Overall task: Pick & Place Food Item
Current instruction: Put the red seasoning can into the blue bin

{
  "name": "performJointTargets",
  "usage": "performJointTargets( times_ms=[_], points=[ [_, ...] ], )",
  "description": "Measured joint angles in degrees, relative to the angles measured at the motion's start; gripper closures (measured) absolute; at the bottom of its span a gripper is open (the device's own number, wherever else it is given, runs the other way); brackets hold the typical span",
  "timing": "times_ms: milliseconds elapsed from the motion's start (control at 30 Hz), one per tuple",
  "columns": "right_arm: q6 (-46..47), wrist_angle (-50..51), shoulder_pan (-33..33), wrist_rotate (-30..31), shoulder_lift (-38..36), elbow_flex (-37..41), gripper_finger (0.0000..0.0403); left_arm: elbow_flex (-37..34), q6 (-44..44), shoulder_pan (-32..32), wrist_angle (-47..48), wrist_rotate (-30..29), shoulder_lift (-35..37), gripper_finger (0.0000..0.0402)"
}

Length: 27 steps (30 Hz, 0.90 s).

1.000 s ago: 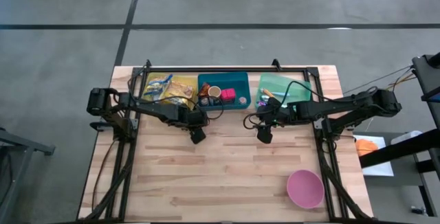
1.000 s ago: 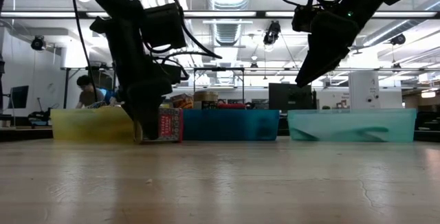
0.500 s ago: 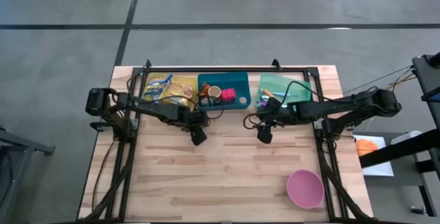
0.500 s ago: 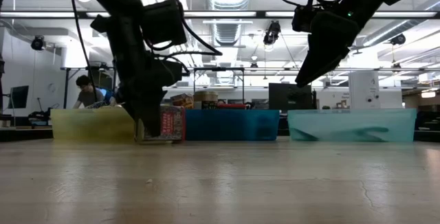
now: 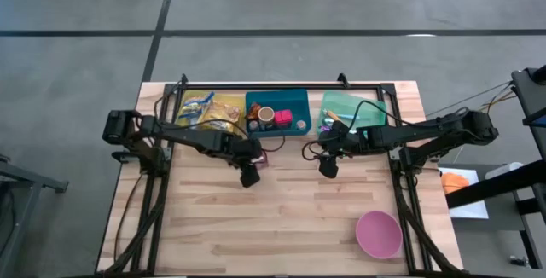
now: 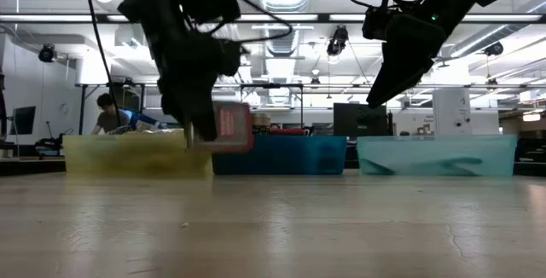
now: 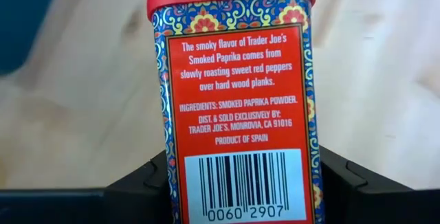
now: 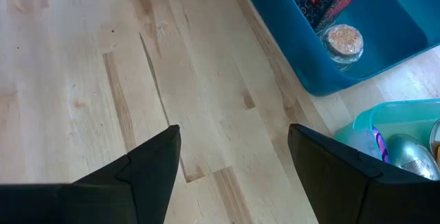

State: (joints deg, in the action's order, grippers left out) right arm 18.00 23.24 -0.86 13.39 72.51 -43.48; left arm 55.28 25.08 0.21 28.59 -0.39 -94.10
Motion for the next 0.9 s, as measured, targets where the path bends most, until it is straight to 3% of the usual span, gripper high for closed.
performJointTargets(
  times_ms=[367, 600, 900],
  points=[
    [-0.01, -0.03, 0.02, 0.02, 0.0, 0.0, 0.0135, 3.44, -8.42, -7.66, -1.15, 3.83, 0.52, 0.0195],
    [0.67, -5.87, 0.04, 0.09, -0.02, 0.0, 0.0135, 3.44, -10.49, -10.59, -6.69, -0.15, 0.52, 0.0195],
    [8.06, -14.86, 0.02, -0.97, -0.02, 0.0, 0.0135, 3.44, -13.04, -10.67, -8.8, -1.72, 0.52, 0.0195]
  ],
)
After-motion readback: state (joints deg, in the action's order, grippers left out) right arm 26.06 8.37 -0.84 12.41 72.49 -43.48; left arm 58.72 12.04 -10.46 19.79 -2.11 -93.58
